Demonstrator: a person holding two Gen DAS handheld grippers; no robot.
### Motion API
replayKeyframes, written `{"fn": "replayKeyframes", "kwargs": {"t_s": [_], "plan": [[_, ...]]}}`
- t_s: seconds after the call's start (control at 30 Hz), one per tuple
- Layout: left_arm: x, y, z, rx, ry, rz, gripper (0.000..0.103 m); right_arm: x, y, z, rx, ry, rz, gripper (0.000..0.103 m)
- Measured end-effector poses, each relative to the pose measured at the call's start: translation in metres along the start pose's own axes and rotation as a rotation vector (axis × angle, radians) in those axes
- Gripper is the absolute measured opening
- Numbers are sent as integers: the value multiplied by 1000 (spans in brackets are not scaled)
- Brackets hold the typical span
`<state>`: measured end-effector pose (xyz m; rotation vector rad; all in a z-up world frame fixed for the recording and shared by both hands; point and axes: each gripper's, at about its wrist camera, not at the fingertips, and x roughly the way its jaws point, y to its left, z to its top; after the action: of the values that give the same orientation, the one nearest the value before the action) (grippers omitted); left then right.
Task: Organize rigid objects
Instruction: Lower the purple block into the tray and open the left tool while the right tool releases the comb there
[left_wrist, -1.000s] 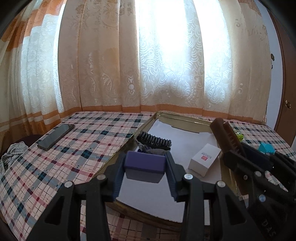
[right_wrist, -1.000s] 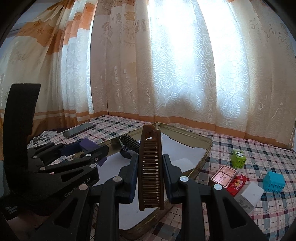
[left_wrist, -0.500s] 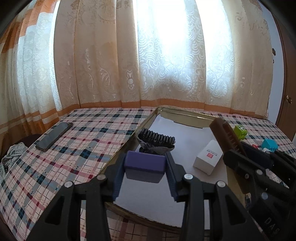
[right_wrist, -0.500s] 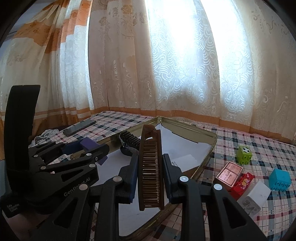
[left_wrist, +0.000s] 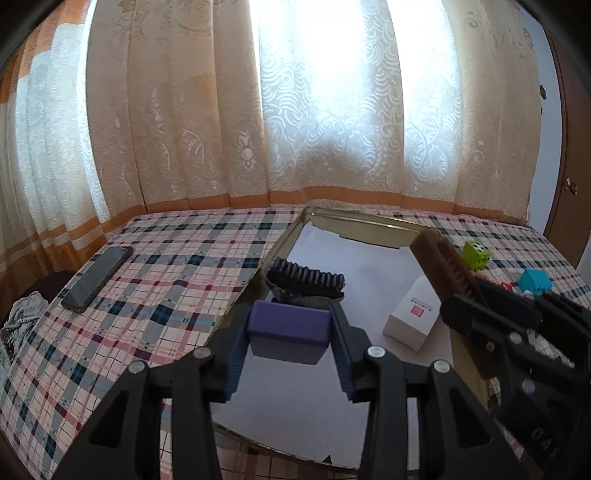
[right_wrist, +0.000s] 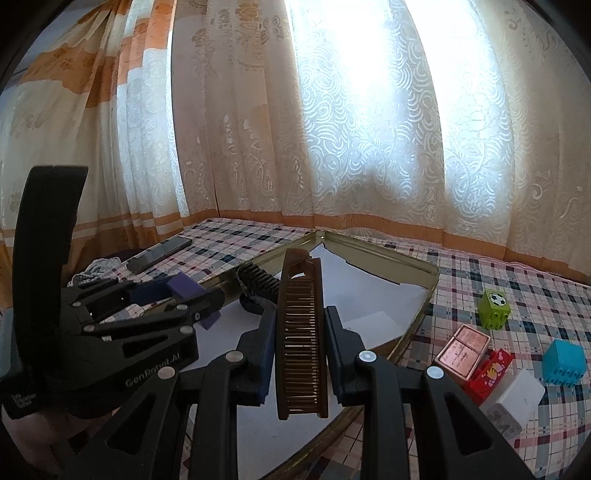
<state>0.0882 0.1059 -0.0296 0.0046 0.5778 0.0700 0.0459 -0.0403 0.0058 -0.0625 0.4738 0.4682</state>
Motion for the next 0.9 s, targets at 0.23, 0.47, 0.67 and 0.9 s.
{"fn": "replayKeyframes", "kwargs": {"t_s": [0.23,0.47,0.67,0.9], "plan": [[4,-2,8,21,47,-30,41,5,-8,16,13,21,4,28],[9,-5,12,50,72,-22,41,15,-13,30,8,66,12,28],[15,-10,14,87,96,-21,41,29,-15,40,9,109,11,28],[30,-12,16,107,160,-51,41,52,-18,49,8,177,-1,28]]}}
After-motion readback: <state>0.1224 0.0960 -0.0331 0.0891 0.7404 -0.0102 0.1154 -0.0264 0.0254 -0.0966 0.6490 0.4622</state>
